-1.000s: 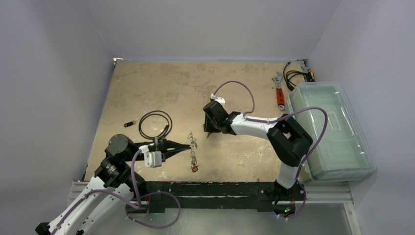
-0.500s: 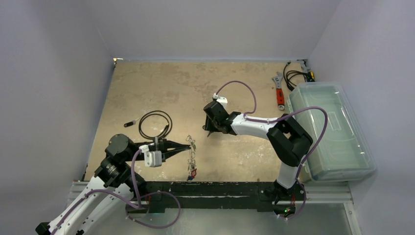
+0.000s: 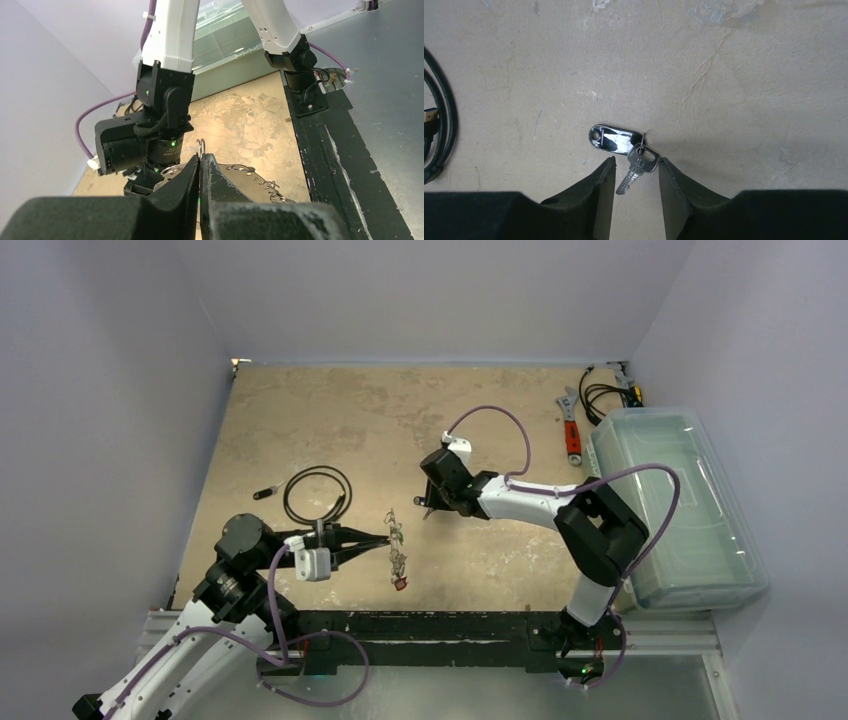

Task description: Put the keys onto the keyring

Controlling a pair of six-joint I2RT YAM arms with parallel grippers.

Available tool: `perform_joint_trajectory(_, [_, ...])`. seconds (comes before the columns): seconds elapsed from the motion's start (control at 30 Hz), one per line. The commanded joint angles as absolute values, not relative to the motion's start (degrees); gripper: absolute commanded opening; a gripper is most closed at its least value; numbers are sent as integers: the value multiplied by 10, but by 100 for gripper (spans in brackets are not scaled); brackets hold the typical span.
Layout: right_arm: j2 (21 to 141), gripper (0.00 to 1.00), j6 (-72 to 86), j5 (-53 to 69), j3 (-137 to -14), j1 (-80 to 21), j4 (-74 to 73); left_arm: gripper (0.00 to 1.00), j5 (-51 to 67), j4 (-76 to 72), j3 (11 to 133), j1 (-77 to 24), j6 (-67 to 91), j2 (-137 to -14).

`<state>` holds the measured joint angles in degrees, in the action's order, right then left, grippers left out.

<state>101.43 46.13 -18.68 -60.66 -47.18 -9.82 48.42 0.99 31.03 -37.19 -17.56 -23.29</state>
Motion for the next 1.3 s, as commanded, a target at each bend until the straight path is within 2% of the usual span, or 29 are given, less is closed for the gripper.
perform_joint_trajectory(0.0, [972,41,476,-221,-594,-469,-91,0,490,-26,312,-370,-170,-234])
perform_joint_trajectory(0.23, [993,40,477,-198,-599,-469,-69,0,490,-26,311,-371,-170,-233])
perform_joint_trajectory(0.57, [1024,29,470,-192,-617,-469,-67,0,490,-27,311,-371,-169,-233])
perform_joint_trajectory(1.0, [1038,19,463,-192,-615,-469,-54,0,489,-27,311,-371,-168,-233])
perform_joint_trajectory(1.13, [1041,9,460,-191,-614,-469,-52,0,488,-27,311,-371,-168,-233])
perform_joint_trajectory(1.27, [1044,5,459,-189,-612,-469,-51,0,487,-27,310,-371,-168,-232])
